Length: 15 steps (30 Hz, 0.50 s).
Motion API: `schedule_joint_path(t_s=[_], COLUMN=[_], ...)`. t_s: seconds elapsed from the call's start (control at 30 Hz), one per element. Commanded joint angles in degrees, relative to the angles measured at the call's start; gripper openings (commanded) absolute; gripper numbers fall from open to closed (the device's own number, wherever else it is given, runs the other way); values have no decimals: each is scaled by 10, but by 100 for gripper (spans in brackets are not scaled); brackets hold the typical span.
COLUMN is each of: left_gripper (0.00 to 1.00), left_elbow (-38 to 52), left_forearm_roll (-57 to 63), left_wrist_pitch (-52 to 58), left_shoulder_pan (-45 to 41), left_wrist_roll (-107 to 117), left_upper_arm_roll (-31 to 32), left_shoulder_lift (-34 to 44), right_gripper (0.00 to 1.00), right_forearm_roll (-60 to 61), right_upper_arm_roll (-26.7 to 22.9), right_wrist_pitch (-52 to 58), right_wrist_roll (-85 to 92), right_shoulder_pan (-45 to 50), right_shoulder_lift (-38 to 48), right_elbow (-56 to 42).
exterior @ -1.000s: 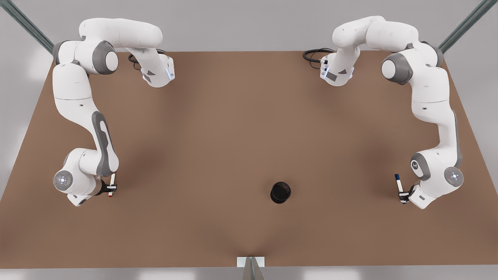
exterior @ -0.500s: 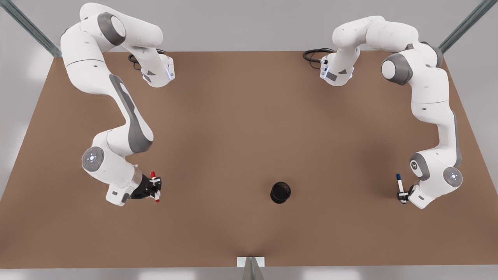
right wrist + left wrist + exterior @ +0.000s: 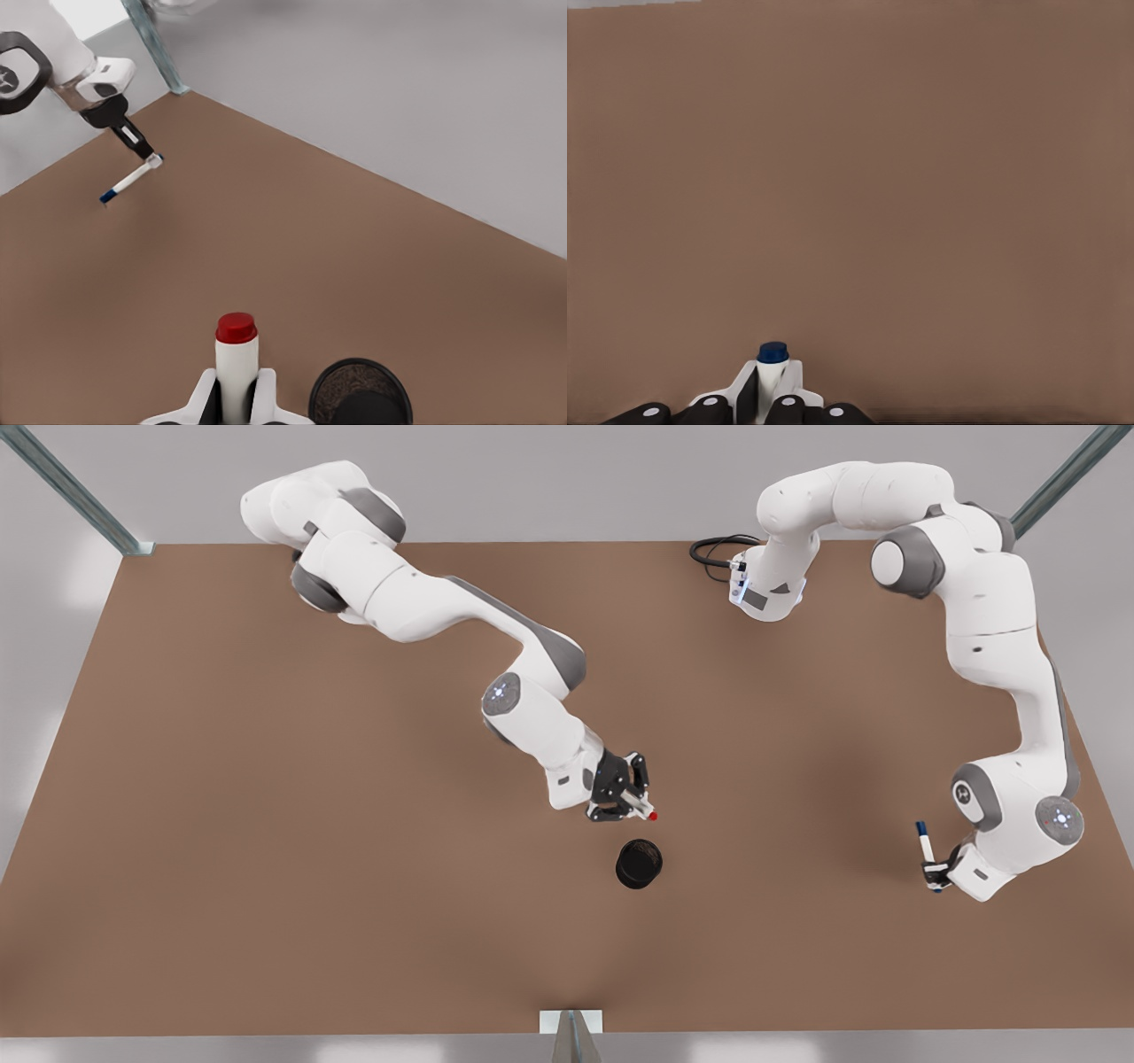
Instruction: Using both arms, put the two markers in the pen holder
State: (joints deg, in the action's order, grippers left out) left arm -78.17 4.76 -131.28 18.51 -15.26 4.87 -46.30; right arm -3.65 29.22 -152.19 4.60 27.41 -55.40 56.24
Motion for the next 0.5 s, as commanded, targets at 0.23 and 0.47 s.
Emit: schedule_joint_path(t_s=[0.23, 0.47], left_gripper=[21, 21], left_elbow=[-1, -1], left_forearm_roll=[-104, -148], left_wrist_pitch=[214, 222], left_shoulder_pan=[-2, -1], left_wrist_roll=[-168, -201], left_upper_arm_roll=[40, 41], left_shoulder_lift=[110, 113], right_gripper=[21, 21], right_forearm_roll=[-2, -2], right_upper_arm_roll=[-1, -10], right_wrist_pitch=[-181, -217], right_wrist_roll=[-57, 103], right_shoulder_pan=[26, 8], right_shoulder_lift=[-81, -123], right_elbow=[-66, -46])
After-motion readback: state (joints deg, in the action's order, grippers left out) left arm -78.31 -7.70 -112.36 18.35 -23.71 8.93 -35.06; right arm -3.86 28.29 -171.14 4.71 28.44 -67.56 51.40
